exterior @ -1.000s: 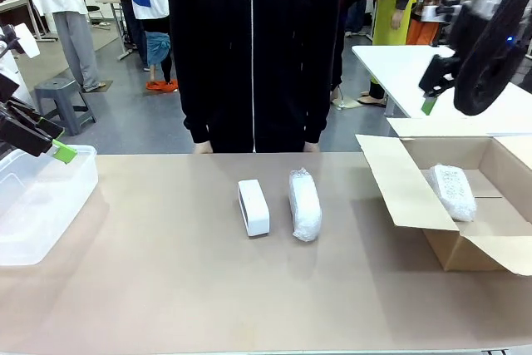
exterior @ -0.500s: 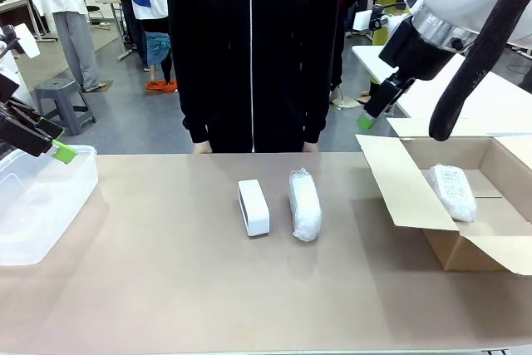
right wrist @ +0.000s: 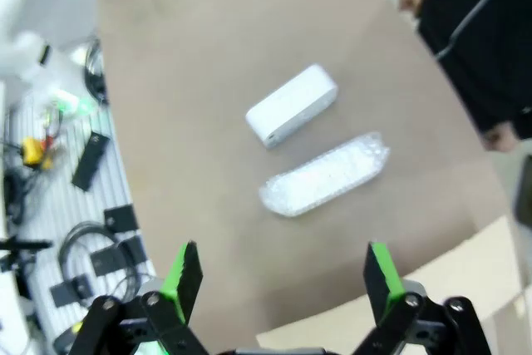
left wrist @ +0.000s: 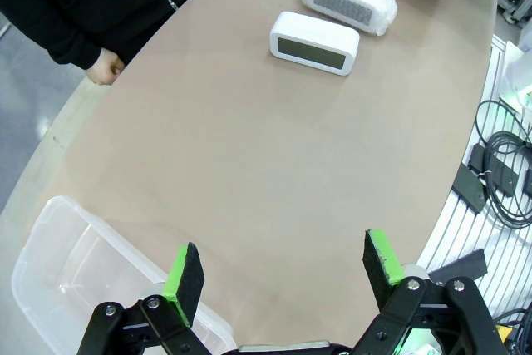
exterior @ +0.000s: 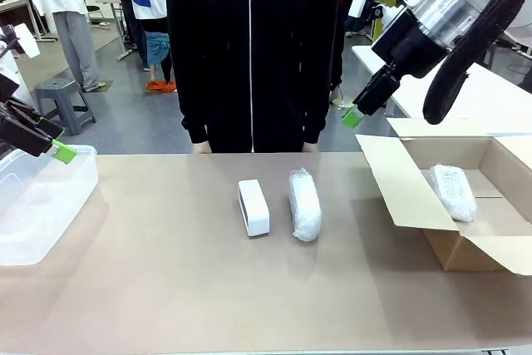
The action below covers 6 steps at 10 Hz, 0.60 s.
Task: Separate and place wrapped and unwrapped clocks.
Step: Pick up the Digital clock indicated by the person.
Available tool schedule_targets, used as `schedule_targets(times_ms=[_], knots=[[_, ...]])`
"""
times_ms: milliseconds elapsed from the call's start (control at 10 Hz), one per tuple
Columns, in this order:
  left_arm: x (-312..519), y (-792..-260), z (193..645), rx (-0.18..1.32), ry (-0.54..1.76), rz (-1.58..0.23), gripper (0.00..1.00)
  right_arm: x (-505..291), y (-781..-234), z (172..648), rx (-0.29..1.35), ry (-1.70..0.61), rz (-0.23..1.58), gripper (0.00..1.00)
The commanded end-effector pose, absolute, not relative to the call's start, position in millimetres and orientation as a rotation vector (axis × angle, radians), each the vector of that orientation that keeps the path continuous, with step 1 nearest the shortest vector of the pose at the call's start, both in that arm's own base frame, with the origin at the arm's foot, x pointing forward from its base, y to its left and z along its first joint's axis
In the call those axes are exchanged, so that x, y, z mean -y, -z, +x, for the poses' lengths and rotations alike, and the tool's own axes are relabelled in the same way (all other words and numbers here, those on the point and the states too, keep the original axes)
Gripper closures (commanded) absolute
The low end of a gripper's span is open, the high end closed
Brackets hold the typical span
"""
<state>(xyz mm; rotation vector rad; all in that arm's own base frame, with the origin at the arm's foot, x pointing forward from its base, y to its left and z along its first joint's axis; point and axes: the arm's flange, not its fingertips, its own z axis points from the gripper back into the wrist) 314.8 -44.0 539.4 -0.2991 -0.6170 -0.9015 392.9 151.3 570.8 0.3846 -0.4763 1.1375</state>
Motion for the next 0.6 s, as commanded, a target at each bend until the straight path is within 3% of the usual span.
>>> schedule_targets(times_ms=[0,400,500], knots=[[43,-539,316,0.624,0.913,-0.317,0.00,-140,-565,382,0.479,-1.251,0.404,0.00],[43,-539,316,0.624,0.913,-0.317,0.00,-133,-555,357,0.483,-1.223,0.330,0.00],[43,-539,316,0.624,0.913,-0.317,0.00,-138,-566,374,0.468,-1.231,0.383,0.00]])
